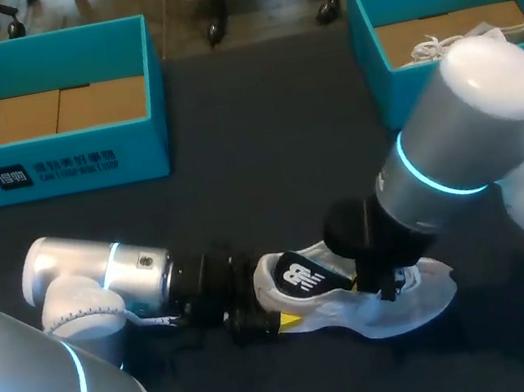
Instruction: Take the shoe out of the shoebox, open the shoe tongue, remove and reinsert the insole, then place the shoe into the shoebox
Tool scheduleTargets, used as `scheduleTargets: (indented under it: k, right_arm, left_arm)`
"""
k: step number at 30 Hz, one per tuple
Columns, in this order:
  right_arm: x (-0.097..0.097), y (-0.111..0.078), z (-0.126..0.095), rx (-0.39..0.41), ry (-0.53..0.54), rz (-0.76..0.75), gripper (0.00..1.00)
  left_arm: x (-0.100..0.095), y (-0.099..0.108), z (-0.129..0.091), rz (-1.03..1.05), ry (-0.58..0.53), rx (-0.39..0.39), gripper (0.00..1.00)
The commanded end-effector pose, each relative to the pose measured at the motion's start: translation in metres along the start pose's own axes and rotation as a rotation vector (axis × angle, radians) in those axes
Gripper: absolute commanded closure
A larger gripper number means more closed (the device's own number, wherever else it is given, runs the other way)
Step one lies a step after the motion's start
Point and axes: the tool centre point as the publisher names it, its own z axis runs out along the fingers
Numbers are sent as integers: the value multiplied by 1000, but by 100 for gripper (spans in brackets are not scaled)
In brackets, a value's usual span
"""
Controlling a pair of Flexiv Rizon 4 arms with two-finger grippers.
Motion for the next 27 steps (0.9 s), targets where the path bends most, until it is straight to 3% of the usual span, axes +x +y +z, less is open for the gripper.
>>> scheduleTargets:
  k: [1,15,16,18,20,21,24,27]
  right_arm:
    - [1,-6,-8,-119,1,-12,100]
    - [-1,7,-14,-156,17,-93,100]
    - [-1,8,-15,-152,18,-98,93]
    - [0,10,-16,-146,25,-107,58]
    - [2,12,-19,-135,15,-114,37]
    - [3,13,-21,-134,11,-119,32]
    - [6,17,-28,-128,-10,-133,36]
    - [9,21,-34,-116,-28,-140,29]
  left_arm:
    - [-3,3,0,0,1,-1,100]
    - [-3,3,0,0,1,-1,100]
    - [-3,3,0,0,1,-1,100]
    - [-3,3,0,0,1,-1,100]
    - [-3,3,0,0,1,-1,100]
    - [-3,3,0,0,1,-1,100]
    - [-3,3,0,0,1,-1,100]
    - [-3,3,0,0,1,-1,100]
